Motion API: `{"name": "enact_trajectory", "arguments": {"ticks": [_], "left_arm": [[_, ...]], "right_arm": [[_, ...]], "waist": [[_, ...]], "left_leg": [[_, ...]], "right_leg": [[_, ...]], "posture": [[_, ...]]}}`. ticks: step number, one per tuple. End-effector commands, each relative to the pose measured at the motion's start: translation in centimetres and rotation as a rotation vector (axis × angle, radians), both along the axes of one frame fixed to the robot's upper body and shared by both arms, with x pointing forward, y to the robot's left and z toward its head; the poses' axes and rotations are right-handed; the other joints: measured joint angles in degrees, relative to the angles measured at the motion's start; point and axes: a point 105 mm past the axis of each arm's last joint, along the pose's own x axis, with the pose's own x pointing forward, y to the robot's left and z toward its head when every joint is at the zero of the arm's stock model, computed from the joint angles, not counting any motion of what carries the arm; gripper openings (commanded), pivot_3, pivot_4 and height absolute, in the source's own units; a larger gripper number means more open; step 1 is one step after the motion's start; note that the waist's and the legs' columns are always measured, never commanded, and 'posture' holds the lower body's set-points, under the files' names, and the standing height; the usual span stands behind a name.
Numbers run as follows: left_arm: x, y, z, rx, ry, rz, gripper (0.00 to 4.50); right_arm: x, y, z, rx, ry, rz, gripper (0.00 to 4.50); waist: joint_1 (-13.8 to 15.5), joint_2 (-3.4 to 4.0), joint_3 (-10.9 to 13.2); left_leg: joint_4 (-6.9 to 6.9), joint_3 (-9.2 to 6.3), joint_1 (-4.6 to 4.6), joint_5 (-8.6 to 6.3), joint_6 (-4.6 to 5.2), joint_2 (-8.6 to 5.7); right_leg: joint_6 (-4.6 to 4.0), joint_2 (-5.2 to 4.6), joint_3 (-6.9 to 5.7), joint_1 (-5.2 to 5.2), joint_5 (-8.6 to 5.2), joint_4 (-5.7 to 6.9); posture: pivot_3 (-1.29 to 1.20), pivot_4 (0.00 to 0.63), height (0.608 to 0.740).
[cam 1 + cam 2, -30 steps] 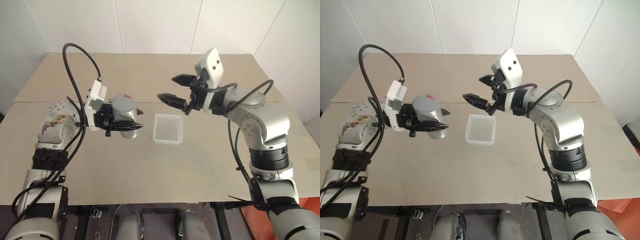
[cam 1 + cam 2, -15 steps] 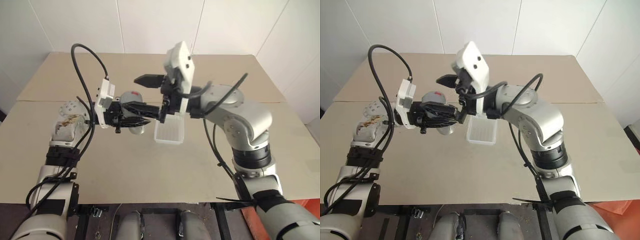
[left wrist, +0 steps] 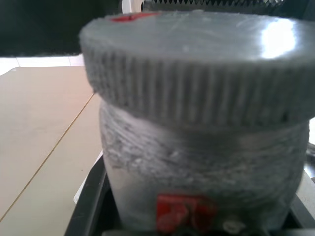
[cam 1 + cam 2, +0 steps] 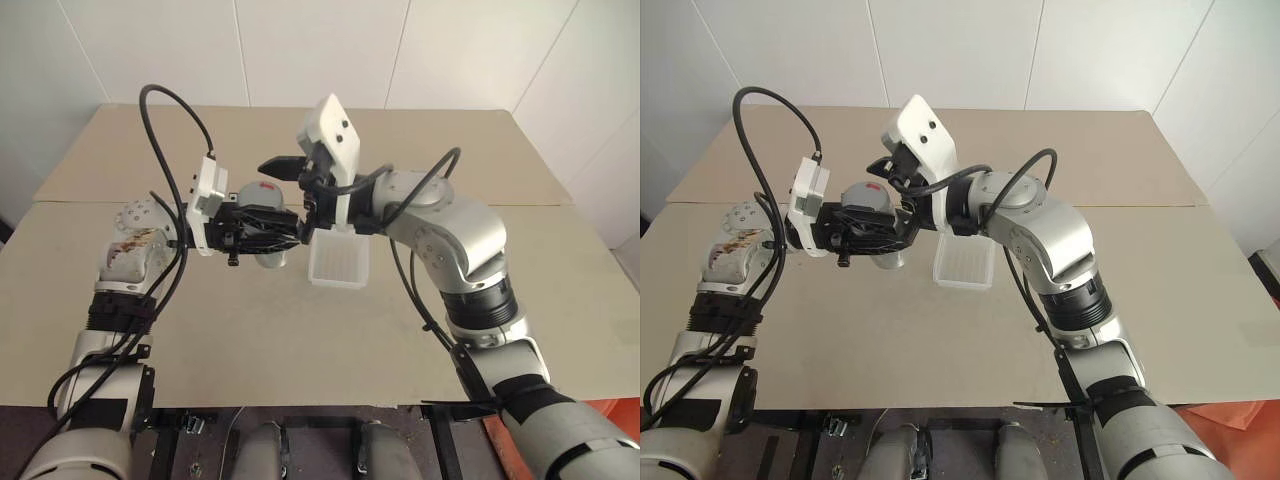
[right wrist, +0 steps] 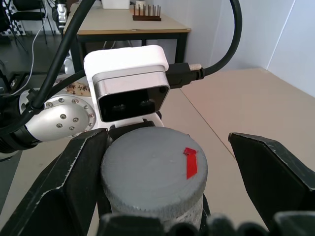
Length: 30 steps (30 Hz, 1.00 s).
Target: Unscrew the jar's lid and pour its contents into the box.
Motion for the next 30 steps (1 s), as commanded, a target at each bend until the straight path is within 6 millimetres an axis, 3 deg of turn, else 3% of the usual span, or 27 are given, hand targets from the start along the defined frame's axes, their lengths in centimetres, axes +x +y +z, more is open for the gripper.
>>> {"name": "enact_trajectory", "arguments": {"ticks": [1,25,30], "left_arm": [[-0.5,0.5,1.4,0.000,-0.063,-0.002,1.95],[-0.8,1.3,1.7,0.015,-0.069,0.008,1.95],[-0.6,1.3,1.6,0.015,-0.066,0.015,1.95]], "right_arm": [[0.0,-1.6,1.6,0.038,-0.058,-0.027,4.46],[0.6,-4.5,1.4,0.026,-0.057,-0.080,4.46],[-0.6,-4.7,1.2,0.006,-0.063,-0.024,4.46]], "waist": [[0.0,0.00,0.0],[0.1,0.00,0.0],[0.1,0.00,0.0]], "left_leg": [[0.00,0.00,0.00,0.00,0.00,0.00],[0.00,0.02,0.00,0.00,0.00,0.00],[0.00,0.02,0.00,0.00,0.00,0.00]], "right_leg": [[0.00,0.00,0.00,0.00,0.00,0.00],[0.00,0.00,0.00,0.00,0.00,0.00],[0.00,0.00,0.00,0.00,0.00,0.00]], "posture": [[0.00,0.150,0.740],[0.00,0.150,0.740],[0.00,0.150,0.740]]}}
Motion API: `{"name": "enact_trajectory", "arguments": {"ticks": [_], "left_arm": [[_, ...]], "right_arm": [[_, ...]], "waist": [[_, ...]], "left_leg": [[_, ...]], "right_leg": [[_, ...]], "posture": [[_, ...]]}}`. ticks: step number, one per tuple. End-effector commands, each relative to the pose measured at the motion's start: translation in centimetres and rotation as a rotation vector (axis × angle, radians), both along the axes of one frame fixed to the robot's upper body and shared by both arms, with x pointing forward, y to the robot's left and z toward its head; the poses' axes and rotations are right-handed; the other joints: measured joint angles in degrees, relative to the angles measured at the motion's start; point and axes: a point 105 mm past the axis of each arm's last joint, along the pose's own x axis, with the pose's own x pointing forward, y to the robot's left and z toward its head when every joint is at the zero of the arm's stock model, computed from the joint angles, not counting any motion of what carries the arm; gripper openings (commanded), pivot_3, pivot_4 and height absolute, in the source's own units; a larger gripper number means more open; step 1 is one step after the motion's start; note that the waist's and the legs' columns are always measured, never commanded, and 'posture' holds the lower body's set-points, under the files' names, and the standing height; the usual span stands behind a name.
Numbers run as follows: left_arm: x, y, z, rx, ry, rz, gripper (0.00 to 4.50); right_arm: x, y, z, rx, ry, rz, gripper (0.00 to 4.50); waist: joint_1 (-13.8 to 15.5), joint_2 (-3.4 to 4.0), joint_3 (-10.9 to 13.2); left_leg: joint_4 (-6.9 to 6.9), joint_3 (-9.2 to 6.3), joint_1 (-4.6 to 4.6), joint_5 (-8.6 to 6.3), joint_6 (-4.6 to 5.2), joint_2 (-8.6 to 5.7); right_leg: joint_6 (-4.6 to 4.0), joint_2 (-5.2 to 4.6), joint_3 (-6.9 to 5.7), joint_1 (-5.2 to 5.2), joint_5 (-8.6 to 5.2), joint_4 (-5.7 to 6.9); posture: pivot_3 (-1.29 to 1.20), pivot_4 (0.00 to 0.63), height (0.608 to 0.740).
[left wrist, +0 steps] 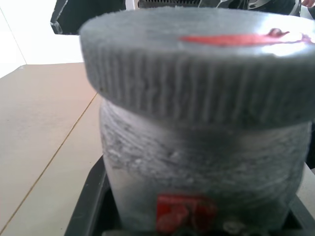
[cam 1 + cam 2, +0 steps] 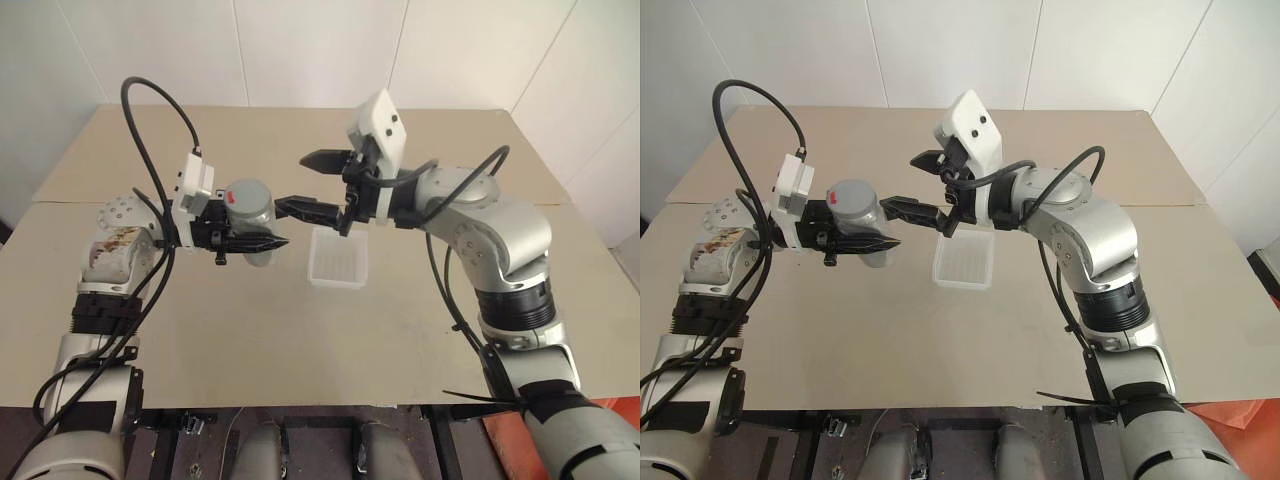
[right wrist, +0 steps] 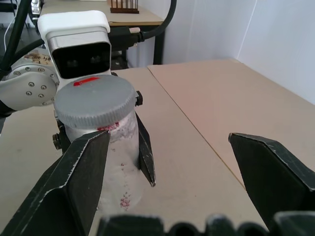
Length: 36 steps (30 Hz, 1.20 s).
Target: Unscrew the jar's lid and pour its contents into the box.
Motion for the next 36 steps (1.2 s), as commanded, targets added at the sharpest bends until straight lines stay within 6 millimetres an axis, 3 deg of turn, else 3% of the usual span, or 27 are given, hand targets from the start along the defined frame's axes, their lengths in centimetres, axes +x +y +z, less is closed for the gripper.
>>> {"name": "enact_trajectory", "arguments": {"ticks": [1,5,11,23,26,30,36], "left_arm": [[-0.1,0.1,1.1,-0.010,-0.042,-0.004,1.95],[0.1,-0.1,0.8,-0.012,-0.037,-0.001,1.95],[0.1,-0.6,0.7,-0.015,-0.037,-0.011,1.95],[-0.1,-0.6,0.7,-0.009,-0.037,-0.013,1.95],[-0.1,-0.5,0.6,-0.005,-0.038,-0.011,1.95],[-0.2,-0.4,0.6,-0.001,-0.038,-0.008,1.95],[-0.3,-0.4,-0.1,0.007,-0.028,-0.007,1.95]], "right_arm": [[-2.0,-0.4,1.1,0.008,-0.058,0.080,4.46],[-4.0,0.5,1.9,0.034,-0.059,0.187,4.46],[-3.2,2.9,1.8,0.025,-0.062,0.152,4.46],[-2.5,4.7,1.5,0.012,-0.035,0.162,4.46],[-2.5,4.7,1.8,0.032,-0.030,0.163,3.92],[-2.4,4.3,2.4,0.076,-0.013,0.166,2.76],[-1.7,1.5,4.6,0.190,0.029,0.124,2.76]], "waist": [[0.0,0.00,0.0],[0.0,0.00,0.0],[-0.2,0.00,0.0],[0.0,0.00,0.0],[0.0,0.00,0.0],[-0.1,0.00,0.0],[0.1,0.00,0.0]], "left_leg": [[0.00,0.00,0.00,0.00,0.00,0.00],[0.00,-0.01,-0.01,0.00,0.00,0.00],[0.01,-0.01,0.04,0.01,-0.02,0.00],[0.02,0.00,-0.01,0.01,-0.01,0.00],[0.02,-0.01,0.00,0.01,-0.01,0.00],[0.02,-0.01,0.00,0.01,-0.02,0.00],[0.02,-0.01,-0.01,0.01,-0.01,-0.01]], "right_leg": [[0.00,0.00,0.00,0.00,0.00,0.00],[0.00,0.00,0.00,0.00,0.00,-0.02],[0.00,0.00,0.01,-0.01,0.00,0.02],[0.00,0.00,0.00,-0.01,0.01,0.02],[0.00,0.00,0.00,-0.01,0.01,0.03],[0.00,0.00,0.00,-0.01,0.01,0.03],[0.00,-0.01,0.00,0.00,0.01,0.02]], "posture": [[0.00,0.150,0.740],[0.00,0.150,0.740],[0.00,0.150,0.740],[0.00,0.150,0.740],[0.00,0.150,0.740],[0.00,0.150,0.740],[0.00,0.150,0.740]]}}
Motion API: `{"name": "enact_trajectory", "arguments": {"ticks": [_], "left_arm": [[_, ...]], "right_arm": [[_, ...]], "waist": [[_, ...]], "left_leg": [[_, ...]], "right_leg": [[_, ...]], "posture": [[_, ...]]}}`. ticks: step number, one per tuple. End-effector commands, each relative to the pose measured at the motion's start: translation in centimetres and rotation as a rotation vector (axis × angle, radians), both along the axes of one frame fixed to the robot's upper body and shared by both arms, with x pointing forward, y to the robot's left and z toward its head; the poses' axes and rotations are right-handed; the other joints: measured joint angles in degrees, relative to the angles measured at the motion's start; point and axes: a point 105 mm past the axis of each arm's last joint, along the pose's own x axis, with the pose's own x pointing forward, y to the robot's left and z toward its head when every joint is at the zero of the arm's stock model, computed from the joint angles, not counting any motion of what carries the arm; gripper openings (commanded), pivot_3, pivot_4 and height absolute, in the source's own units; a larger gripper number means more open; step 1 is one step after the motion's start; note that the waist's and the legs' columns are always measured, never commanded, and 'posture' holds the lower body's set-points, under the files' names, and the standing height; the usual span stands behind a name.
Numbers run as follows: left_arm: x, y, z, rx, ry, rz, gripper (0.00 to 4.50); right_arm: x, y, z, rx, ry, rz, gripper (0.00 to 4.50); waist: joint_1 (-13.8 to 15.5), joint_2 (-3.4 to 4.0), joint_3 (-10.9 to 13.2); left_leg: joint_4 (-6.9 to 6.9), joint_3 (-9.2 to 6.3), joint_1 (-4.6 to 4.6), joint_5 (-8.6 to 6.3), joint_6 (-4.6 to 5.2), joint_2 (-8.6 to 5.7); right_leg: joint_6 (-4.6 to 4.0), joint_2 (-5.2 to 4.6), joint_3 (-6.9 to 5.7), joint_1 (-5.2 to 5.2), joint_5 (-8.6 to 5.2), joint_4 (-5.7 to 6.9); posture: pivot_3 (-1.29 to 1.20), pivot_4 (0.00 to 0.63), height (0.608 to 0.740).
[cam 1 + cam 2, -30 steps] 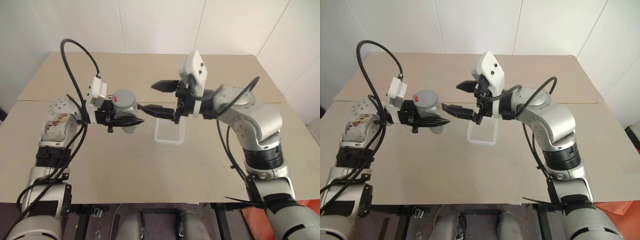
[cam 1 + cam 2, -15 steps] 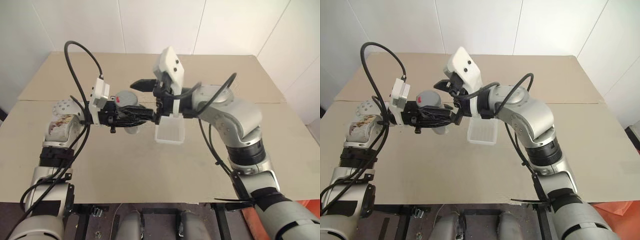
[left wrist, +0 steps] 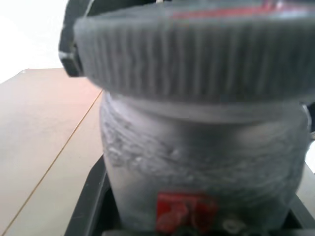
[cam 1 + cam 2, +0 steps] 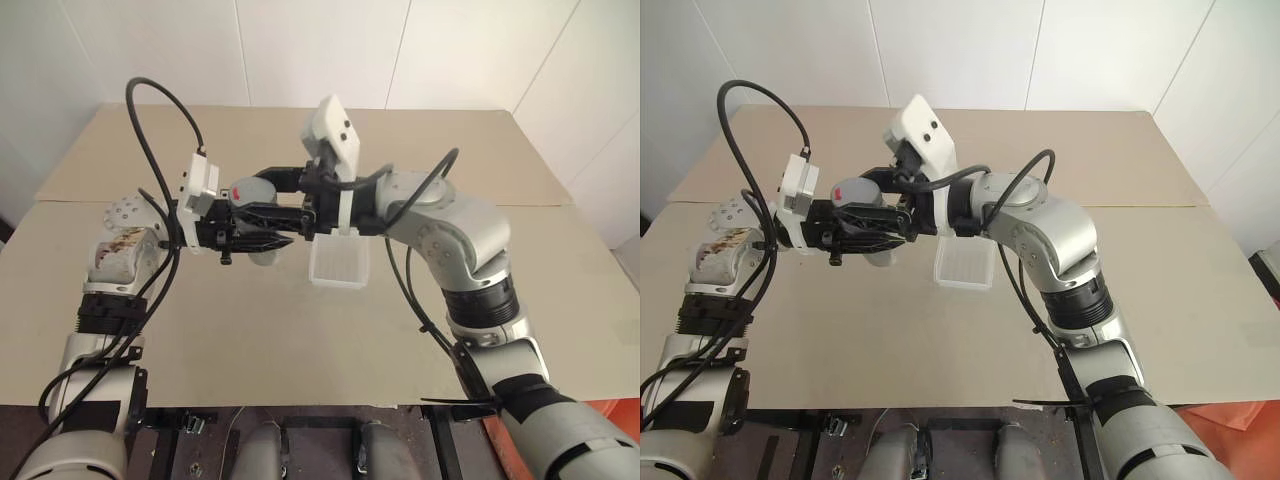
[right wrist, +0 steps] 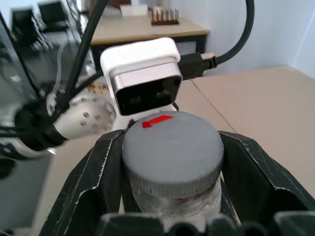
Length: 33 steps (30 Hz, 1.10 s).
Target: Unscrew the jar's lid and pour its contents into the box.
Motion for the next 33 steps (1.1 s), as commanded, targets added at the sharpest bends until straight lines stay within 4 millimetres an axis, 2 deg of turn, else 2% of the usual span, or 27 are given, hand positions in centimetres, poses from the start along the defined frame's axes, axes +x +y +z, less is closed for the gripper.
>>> {"name": "enact_trajectory", "arguments": {"ticks": [1,3,5,8,10,11,13,16,17,19,20,21,22,23,25,26,27,30,32,33], "left_arm": [[-0.2,0.2,-0.3,0.018,-0.011,0.004,1.95],[-0.2,0.2,-0.6,0.020,-0.007,0.006,1.95],[-0.1,0.3,-0.8,0.021,-0.007,0.019,1.95],[0.4,0.3,-0.9,0.012,-0.030,0.067,1.95],[1.3,0.1,-0.8,0.007,-0.073,0.136,1.95],[1.8,-0.1,-0.8,0.005,-0.097,0.171,1.95],[2.6,-0.3,-0.9,0.009,-0.139,0.235,1.95],[4.3,-0.6,-0.7,0.019,-0.219,0.356,1.95],[4.8,-0.7,-0.5,0.020,-0.248,0.399,1.95],[5.7,-0.9,-0.2,0.019,-0.288,0.453,1.95],[6.0,-1.0,-0.2,0.036,-0.317,0.471,1.95],[6.3,-1.2,-0.3,0.071,-0.365,0.491,1.95],[6.7,-1.4,-0.4,0.115,-0.439,0.510,1.95],[6.9,-1.6,-0.4,0.144,-0.492,0.519,1.95],[7.7,-2.1,-0.1,0.246,-0.693,0.555,1.95],[7.8,-2.4,0.0,0.282,-0.776,0.554,1.95],[8.2,-3.0,0.4,0.358,-0.944,0.553,1.95],[8.7,-4.8,1.3,0.473,-1.311,0.488,1.95],[9.3,-6.1,2.1,0.512,-1.535,0.474,1.95],[9.4,-6.9,2.5,0.544,-1.700,0.435,1.95]], "right_arm": [[0.4,-3.0,4.0,0.125,-0.057,-0.073,2.76],[0.9,-4.4,4.3,0.149,-0.041,-0.122,2.76],[1.7,-6.6,3.8,0.149,-0.061,-0.225,2.76],[3.3,-11.3,0.8,0.072,-0.123,-0.467,2.76],[4.1,-14.5,-3.0,-0.027,-0.114,-0.617,2.76],[4.4,-16.2,-5.4,-0.089,-0.097,-0.702,2.76],[4.6,-18.6,-9.5,-0.181,-0.057,-0.810,2.76],[4.4,-20.8,-15.1,-0.291,0.039,-0.908,2.76],[4.3,-21.2,-16.5,-0.309,0.074,-0.925,2.76],[4.3,-21.6,-18.1,-0.339,0.114,-0.939,3.48],[4.1,-21.7,-18.5,-0.364,0.120,-0.925,3.64],[4.0,-21.9,-18.3,-0.383,0.106,-0.918,3.96],[3.9,-22.0,-17.3,-0.364,0.114,-0.906,4.30],[3.8,-22.0,-16.5,-0.348,0.120,-0.896,4.45],[3.1,-21.4,-12.7,-0.272,0.126,-0.804,4.45],[2.7,-21.0,-11.4,-0.250,0.132,-0.762,4.45],[1.9,-19.9,-9.8,-0.220,0.152,-0.667,4.45],[-0.3,-17.4,-7.2,-0.210,0.185,-0.456,4.45],[-1.0,-16.2,-6.4,-0.245,0.203,-0.375,4.45],[-1.3,-15.8,-5.9,-0.262,0.206,-0.344,4.45]], "waist": [[0.0,0.00,0.0],[0.1,0.00,0.0],[0.0,0.00,0.0],[0.4,-0.03,0.0],[0.9,-0.05,0.0],[1.1,-0.05,0.0],[1.2,-0.05,0.0],[0.8,-0.05,0.0],[0.6,-0.06,0.0],[0.3,-0.06,0.0],[0.0,-0.05,0.0],[-0.1,-0.05,0.0],[0.0,-0.05,0.0],[0.0,-0.05,0.0],[0.1,-0.04,0.0],[0.2,-0.04,0.0],[0.1,-0.03,0.0],[0.6,-0.05,0.0],[1.2,-0.05,0.0],[1.3,-0.05,0.0]], "left_leg": [[0.00,0.00,0.00,0.00,0.00,0.00],[0.00,0.00,0.01,0.00,0.00,0.01],[0.00,0.01,0.01,0.00,0.00,0.01],[-0.01,0.00,0.01,-0.01,0.02,0.00],[-0.01,0.02,0.00,-0.03,0.06,-0.06],[0.02,0.03,0.00,-0.05,0.09,-0.06],[0.04,0.08,-0.02,-0.07,0.11,-0.09],[0.06,0.18,0.01,-0.06,0.11,-0.08],[0.10,0.20,0.06,-0.06,0.11,-0.09],[0.22,0.19,0.07,-0.06,0.11,-0.07],[0.28,0.18,0.08,-0.06,0.11,-0.06],[0.34,0.17,0.08,-0.06,0.11,-0.06],[0.36,0.15,0.16,-0.06,0.11,-0.06],[0.40,0.09,0.20,-0.07,0.11,-0.06],[0.40,0.06,0.26,-0.07,0.12,-0.06],[0.41,0.05,0.26,-0.07,0.12,-0.07],[0.42,-0.01,0.24,-0.07,0.12,-0.06],[0.39,-0.18,0.23,-0.08,0.13,-0.05],[0.39,-0.15,0.19,-0.09,0.14,-0.05],[0.39,-0.13,0.18,-0.11,0.17,-0.05]], "right_leg": [[0.00,0.00,0.00,0.00,0.00,0.00],[0.00,0.00,-0.01,0.01,0.00,-0.01],[0.00,0.00,-0.01,0.01,0.00,-0.02],[0.01,0.00,-0.03,0.05,0.00,-0.08],[0.04,-0.06,-0.02,0.09,0.01,-0.13],[0.06,-0.07,-0.03,0.11,0.00,-0.15],[0.07,-0.10,0.00,0.08,0.01,-0.15],[0.08,-0.10,0.10,0.01,0.02,-0.17],[0.08,-0.10,0.14,0.03,0.02,-0.20],[0.07,-0.09,0.14,0.04,0.03,-0.18],[0.07,-0.09,0.14,0.04,0.03,-0.13],[0.07,-0.08,0.16,0.04,0.06,-0.11],[0.09,-0.08,0.17,0.13,0.07,-0.10],[0.10,-0.07,0.14,0.23,0.07,-0.12],[0.11,-0.08,0.13,0.33,0.09,-0.15],[0.11,-0.08,0.13,0.33,0.09,-0.14],[0.09,-0.08,0.13,0.31,0.13,-0.16],[0.09,-0.06,0.07,0.32,0.15,-0.20],[0.10,-0.06,-0.07,0.39,0.15,-0.27],[0.11,-0.07,-0.08,0.41,0.15,-0.33]], "posture": [[0.00,0.150,0.740],[0.00,0.150,0.740],[0.00,0.150,0.740],[0.00,0.150,0.740],[0.00,0.150,0.740],[0.00,0.150,0.740],[0.00,0.150,0.740],[0.00,0.150,0.740],[0.00,0.150,0.740],[0.00,0.150,0.740],[0.00,0.150,0.740],[0.00,0.150,0.740],[0.00,0.150,0.740],[0.00,0.150,0.740],[0.00,0.150,0.740],[0.00,0.150,0.740],[0.00,0.150,0.740],[0.00,0.150,0.740],[0.00,0.150,0.740],[0.00,0.150,0.740]]}}
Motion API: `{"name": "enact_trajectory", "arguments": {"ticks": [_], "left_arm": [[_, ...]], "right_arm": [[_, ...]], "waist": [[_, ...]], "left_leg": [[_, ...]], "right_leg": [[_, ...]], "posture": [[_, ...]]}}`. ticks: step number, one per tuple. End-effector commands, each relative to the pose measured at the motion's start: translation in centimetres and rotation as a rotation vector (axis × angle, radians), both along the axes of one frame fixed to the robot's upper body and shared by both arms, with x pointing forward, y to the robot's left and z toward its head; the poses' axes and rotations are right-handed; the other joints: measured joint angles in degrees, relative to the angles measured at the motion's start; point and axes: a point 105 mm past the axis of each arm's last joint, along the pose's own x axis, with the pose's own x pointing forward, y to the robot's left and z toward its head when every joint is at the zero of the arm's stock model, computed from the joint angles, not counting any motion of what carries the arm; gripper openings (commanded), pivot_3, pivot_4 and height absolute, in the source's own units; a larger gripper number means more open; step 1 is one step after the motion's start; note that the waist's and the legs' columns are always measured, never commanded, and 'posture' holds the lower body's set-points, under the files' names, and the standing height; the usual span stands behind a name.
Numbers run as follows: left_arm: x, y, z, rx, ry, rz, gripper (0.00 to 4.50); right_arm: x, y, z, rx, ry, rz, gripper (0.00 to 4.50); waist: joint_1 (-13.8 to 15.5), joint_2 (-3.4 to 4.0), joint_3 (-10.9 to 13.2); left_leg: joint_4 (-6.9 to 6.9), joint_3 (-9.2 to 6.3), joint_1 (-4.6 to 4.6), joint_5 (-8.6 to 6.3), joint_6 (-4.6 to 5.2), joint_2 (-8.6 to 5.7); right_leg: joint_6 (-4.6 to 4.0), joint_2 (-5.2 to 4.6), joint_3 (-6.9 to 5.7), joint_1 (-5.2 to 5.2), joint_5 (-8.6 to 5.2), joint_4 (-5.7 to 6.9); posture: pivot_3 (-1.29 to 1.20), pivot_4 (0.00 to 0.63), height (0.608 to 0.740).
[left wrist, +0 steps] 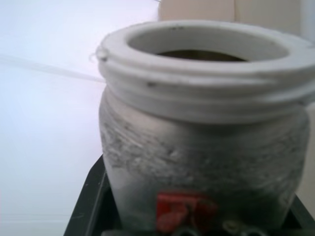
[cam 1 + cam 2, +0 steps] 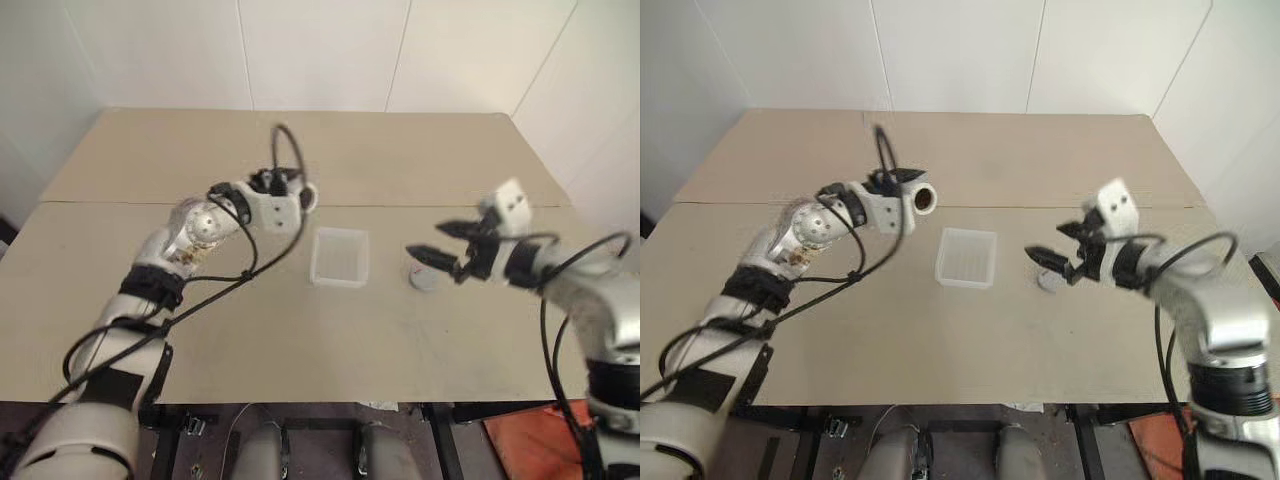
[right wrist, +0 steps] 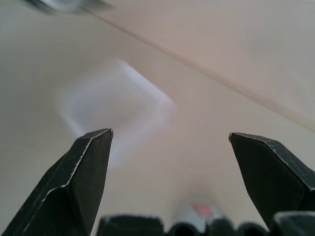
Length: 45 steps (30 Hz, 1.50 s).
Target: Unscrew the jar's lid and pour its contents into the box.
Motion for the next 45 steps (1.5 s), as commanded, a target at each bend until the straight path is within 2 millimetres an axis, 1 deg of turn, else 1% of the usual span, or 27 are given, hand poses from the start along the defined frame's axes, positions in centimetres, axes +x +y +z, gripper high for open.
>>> {"name": "enact_trajectory", "arguments": {"ticks": [1,3,5,7,10,14,19,22,24,26,27,29,30,32,34,36,38,40,42,45], "left_arm": [[0.1,-2.5,1.7,0.242,-0.431,-0.088,1.95],[0.1,-3.8,1.4,0.350,-0.571,-0.155,1.95],[0.0,-4.8,0.8,0.433,-0.643,-0.216,1.95],[0.1,-5.5,0.1,0.507,-0.704,-0.241,1.95],[0.9,-6.3,-0.6,0.579,-0.722,-0.206,1.95],[0.3,-8.0,-1.7,0.633,-0.757,-0.283,1.95],[0.3,-8.3,-0.9,0.595,-0.773,-0.271,1.95],[0.5,-7.8,-0.9,0.580,-0.737,-0.262,1.95],[0.5,-7.3,-0.7,0.536,-0.694,-0.246,1.95],[0.8,-6.2,-0.2,0.451,-0.607,-0.198,1.95],[1.1,-5.2,0.1,0.396,-0.554,-0.160,1.95],[1.6,-2.7,1.0,0.194,-0.389,-0.059,1.95],[1.6,-1.9,1.3,0.134,-0.349,-0.035,1.95],[2.2,0.4,1.4,-0.148,-0.110,0.073,1.95],[2.4,2.5,0.3,-0.498,0.228,0.133,1.95],[1.8,3.3,-0.6,-0.717,0.460,0.122,1.95],[0.8,3.9,-1.7,-0.925,0.681,0.092,1.95],[-0.3,4.2,-3.0,-1.072,0.872,0.071,1.95],[-1.3,4.2,-4.4,-1.132,0.971,0.075,1.95],[-2.1,4.1,-5.8,-1.190,1.008,0.105,1.95]], "right_arm": [[-1.5,1.8,0.9,-0.032,0.068,0.133,4.45],[-1.5,2.1,1.6,-0.031,0.071,0.154,4.45],[-1.3,2.3,2.1,-0.028,0.071,0.159,4.45],[-1.1,2.4,2.5,-0.018,0.061,0.156,4.45],[-1.1,2.5,3.3,0.019,0.044,0.156,4.45],[-1.5,2.6,3.9,0.060,0.030,0.153,4.45],[-2.0,2.7,3.5,0.061,0.026,0.151,4.45],[-2.0,2.8,3.3,0.061,0.023,0.144,4.45],[-1.9,2.8,3.3,0.065,0.021,0.141,4.45],[-1.9,2.8,3.2,0.067,0.020,0.139,4.45],[-1.8,2.8,3.2,0.068,0.018,0.138,4.45],[-1.8,2.7,3.2,0.070,0.004,0.135,4.45],[-1.8,2.7,3.1,0.069,-0.002,0.133,4.45],[-1.7,2.5,3.1,0.075,-0.014,0.127,4.45],[-1.7,2.6,3.0,0.092,-0.023,0.127,4.45],[-1.6,2.6,3.0,0.102,-0.029,0.124,4.45],[-1.5,2.7,3.0,0.110,-0.033,0.119,4.45],[-1.3,2.9,3.0,0.116,-0.036,0.115,4.45],[-1.2,3.0,3.0,0.119,-0.039,0.114,4.45],[-1.2,3.2,3.0,0.120,-0.050,0.110,4.45]], "waist": [[0.3,0.00,0.0],[0.6,-0.01,0.0],[0.8,-0.01,0.0],[0.8,-0.01,0.0],[0.8,-0.01,0.0],[0.8,-0.02,0.0],[0.8,-0.02,0.0],[0.8,-0.02,0.0],[0.7,-0.02,0.0],[0.6,-0.02,0.0],[0.5,-0.02,0.0],[0.1,-0.02,0.0],[-0.1,-0.02,0.0],[-0.2,0.01,0.0],[-0.2,0.03,0.0],[-0.2,0.03,0.0],[-0.1,0.03,0.0],[-0.1,0.03,0.0],[-0.1,0.03,0.0],[0.0,0.04,0.0]], "left_leg": [[0.02,0.03,-0.03,-0.02,0.03,-0.02],[0.09,0.06,-0.13,-0.05,0.08,-0.09],[0.11,0.11,-0.16,-0.08,0.14,-0.12],[0.11,0.16,-0.25,-0.10,0.17,-0.09],[0.15,0.25,-0.58,-0.08,0.15,-0.09],[0.14,0.29,-0.72,-0.08,0.15,-0.08],[0.15,0.30,-0.81,-0.14,0.25,-0.09],[0.16,0.30,-0.81,-0.15,0.25,-0.09],[0.20,0.31,-0.81,-0.15,0.25,-0.10],[0.22,0.31,-0.80,-0.15,0.26,-0.09],[0.22,0.30,-0.81,-0.15,0.26,-0.08],[0.21,0.29,-0.80,-0.15,0.26,-0.07],[0.21,0.30,-0.78,-0.15,0.26,-0.06],[0.21,0.32,-0.76,-0.15,0.25,-0.04],[0.23,0.35,-0.69,-0.13,0.22,-0.02],[0.29,0.39,-0.66,0.02,-0.03,0.03],[0.45,0.34,-0.75,0.03,-0.05,0.02],[0.56,0.27,-0.79,0.00,0.00,0.01],[0.62,0.01,-0.78,-0.12,0.21,-0.04],[0.64,-0.17,-0.55,-0.19,0.33,-0.11]], "right_leg": [[0.02,-0.03,0.00,0.00,0.01,0.00],[0.10,-0.11,-0.02,-0.03,0.03,-0.01],[0.17,-0.15,-0.01,-0.04,0.02,0.01],[0.18,-0.15,0.00,-0.15,0.02,0.07],[0.17,-0.15,0.04,-0.56,0.03,0.24],[0.17,-0.15,0.03,-0.65,0.03,0.26],[0.21,-0.18,0.03,-0.66,0.04,0.17],[0.22,-0.19,0.03,-0.66,0.04,0.17],[0.22,-0.20,0.03,-0.66,0.04,0.20],[0.23,-0.21,0.03,-0.66,0.04,0.21],[0.23,-0.21,0.03,-0.66,0.05,0.20],[0.22,-0.21,0.04,-0.66,0.05,0.20],[0.22,-0.22,0.05,-0.67,0.05,0.22],[0.22,-0.22,0.04,-0.67,0.05,0.23],[0.22,-0.25,0.03,-0.63,0.05,0.25],[0.22,-0.31,0.09,-0.61,0.05,0.30],[0.25,-0.29,0.05,-0.59,0.07,0.28],[0.31,-0.27,0.06,-0.54,0.10,0.28],[0.34,-0.26,0.08,-0.50,0.12,0.30],[0.34,-0.25,0.09,-0.29,0.12,0.26]], "posture": [[0.00,0.150,0.740],[0.00,0.150,0.740],[0.00,0.150,0.740],[0.00,0.150,0.740],[0.00,0.150,0.740],[0.00,0.150,0.740],[0.00,0.150,0.740],[0.00,0.150,0.740],[0.00,0.150,0.740],[0.00,0.150,0.740],[0.00,0.150,0.740],[0.00,0.150,0.740],[0.00,0.150,0.740],[0.00,0.150,0.740],[0.00,0.150,0.740],[0.00,0.150,0.740],[0.00,0.150,0.740],[0.00,0.150,0.740],[0.00,0.150,0.740],[0.00,0.150,0.740]]}}
